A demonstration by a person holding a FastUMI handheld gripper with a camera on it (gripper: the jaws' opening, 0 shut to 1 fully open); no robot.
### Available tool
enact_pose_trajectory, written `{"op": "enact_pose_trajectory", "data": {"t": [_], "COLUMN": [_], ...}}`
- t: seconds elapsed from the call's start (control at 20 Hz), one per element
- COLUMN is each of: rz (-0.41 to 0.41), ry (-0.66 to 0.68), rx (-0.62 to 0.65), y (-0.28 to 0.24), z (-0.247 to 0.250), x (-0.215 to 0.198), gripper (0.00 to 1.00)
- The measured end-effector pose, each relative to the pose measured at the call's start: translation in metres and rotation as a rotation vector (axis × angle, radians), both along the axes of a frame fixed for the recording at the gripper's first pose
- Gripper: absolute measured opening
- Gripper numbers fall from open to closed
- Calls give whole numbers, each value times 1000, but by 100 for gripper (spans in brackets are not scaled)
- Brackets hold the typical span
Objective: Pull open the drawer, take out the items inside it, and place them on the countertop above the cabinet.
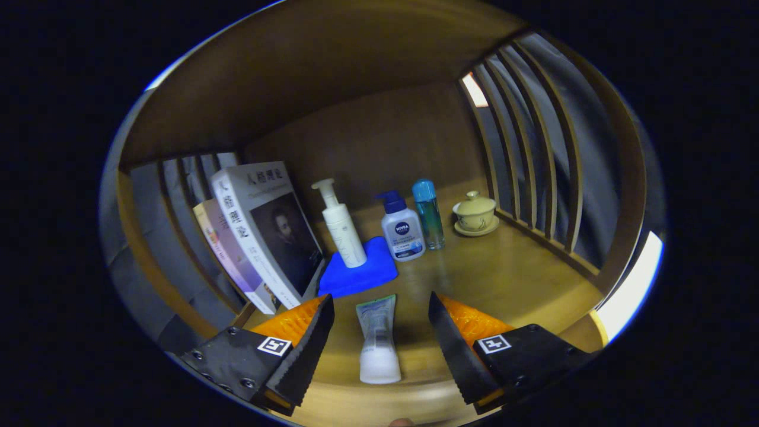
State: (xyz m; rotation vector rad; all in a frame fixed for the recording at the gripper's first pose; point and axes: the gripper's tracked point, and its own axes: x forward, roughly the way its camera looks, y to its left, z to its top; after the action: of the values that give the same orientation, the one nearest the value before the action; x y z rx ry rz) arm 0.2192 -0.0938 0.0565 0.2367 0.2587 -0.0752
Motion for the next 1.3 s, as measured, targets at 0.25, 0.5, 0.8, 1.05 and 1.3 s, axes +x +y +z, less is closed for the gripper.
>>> {"op": "enact_pose_trajectory", "data": {"t": [0.25,0.5,0.8,1.05,1.3], "rz": [11,6,23,33,25], "ry": [-165,-216,-274,-268,-233], "rx": [-138,-204,-265,-262,-237], "y": [10,23,47,65,76], "z": [21,13,-9,-38,-71], "x": [-70,-124,-180,-213,-233], "gripper": [98,98,98,98,98]}}
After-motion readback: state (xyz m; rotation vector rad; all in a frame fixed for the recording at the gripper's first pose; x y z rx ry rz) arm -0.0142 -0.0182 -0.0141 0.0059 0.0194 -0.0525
